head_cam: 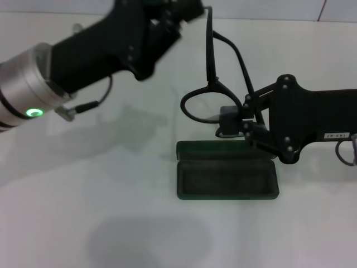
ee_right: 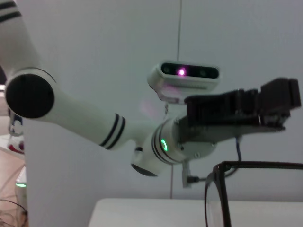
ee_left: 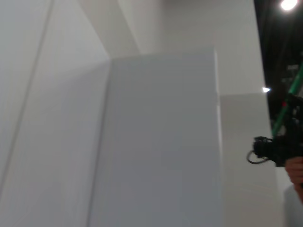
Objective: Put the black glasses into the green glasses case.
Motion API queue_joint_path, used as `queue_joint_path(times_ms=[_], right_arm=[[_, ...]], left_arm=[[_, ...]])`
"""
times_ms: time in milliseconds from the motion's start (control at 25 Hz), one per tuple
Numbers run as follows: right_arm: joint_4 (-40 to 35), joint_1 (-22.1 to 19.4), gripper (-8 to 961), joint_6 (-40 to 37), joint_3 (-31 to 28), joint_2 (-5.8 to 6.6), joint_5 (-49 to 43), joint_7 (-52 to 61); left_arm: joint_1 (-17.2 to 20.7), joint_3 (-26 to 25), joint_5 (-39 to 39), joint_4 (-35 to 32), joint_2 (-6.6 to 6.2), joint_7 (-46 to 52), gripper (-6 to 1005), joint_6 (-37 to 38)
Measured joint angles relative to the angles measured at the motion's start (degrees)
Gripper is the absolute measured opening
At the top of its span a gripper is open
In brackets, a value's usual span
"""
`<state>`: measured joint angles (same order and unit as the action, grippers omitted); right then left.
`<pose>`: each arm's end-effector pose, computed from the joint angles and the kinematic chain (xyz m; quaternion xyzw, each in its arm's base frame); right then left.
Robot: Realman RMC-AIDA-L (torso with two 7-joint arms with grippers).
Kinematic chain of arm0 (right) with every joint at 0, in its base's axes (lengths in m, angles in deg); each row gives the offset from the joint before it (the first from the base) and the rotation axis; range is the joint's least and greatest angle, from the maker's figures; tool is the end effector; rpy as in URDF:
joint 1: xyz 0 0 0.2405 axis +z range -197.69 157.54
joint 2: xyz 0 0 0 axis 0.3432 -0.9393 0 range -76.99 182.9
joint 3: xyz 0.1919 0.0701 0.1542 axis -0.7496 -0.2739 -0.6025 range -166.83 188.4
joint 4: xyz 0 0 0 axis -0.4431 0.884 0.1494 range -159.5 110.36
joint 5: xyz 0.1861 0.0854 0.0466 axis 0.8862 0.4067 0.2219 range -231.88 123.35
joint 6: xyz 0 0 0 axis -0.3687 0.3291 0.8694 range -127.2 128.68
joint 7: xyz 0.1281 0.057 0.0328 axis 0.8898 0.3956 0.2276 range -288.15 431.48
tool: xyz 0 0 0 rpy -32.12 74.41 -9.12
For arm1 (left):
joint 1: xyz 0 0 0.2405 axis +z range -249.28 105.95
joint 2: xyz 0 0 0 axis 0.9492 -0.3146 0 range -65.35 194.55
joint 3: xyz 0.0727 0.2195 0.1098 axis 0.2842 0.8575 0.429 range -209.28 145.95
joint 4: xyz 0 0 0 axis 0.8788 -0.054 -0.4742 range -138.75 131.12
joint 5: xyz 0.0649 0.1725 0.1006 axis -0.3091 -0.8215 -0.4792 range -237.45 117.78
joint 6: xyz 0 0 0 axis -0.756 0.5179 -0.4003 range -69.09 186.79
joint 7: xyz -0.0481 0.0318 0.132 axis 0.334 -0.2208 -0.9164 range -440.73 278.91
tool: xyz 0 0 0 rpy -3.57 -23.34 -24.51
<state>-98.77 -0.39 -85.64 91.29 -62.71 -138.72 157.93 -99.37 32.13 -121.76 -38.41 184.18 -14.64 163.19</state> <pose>0.1343 0.2979 0.0143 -0.9578 -0.0373 0.2810 0.0481 -0.1709 0.3063 0.0244 -0.8203 -0.0361 -0.5643 0.0858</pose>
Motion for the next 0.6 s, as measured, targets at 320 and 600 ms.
queue_joint_path(times_ms=[320,600], right_arm=[[4.47,3.0,106,-3.26,0.2,-0.12,1.6,-0.38],[4.88,3.04,105,-5.35,-0.04,-0.07,3.48,-0.63]], left_arm=[[-0.77,3.75,0.49,0.01,0.23,-0.15,24,0.34],[-1.31,4.18,0.08,1.62,0.17,-0.23,24,0.16]])
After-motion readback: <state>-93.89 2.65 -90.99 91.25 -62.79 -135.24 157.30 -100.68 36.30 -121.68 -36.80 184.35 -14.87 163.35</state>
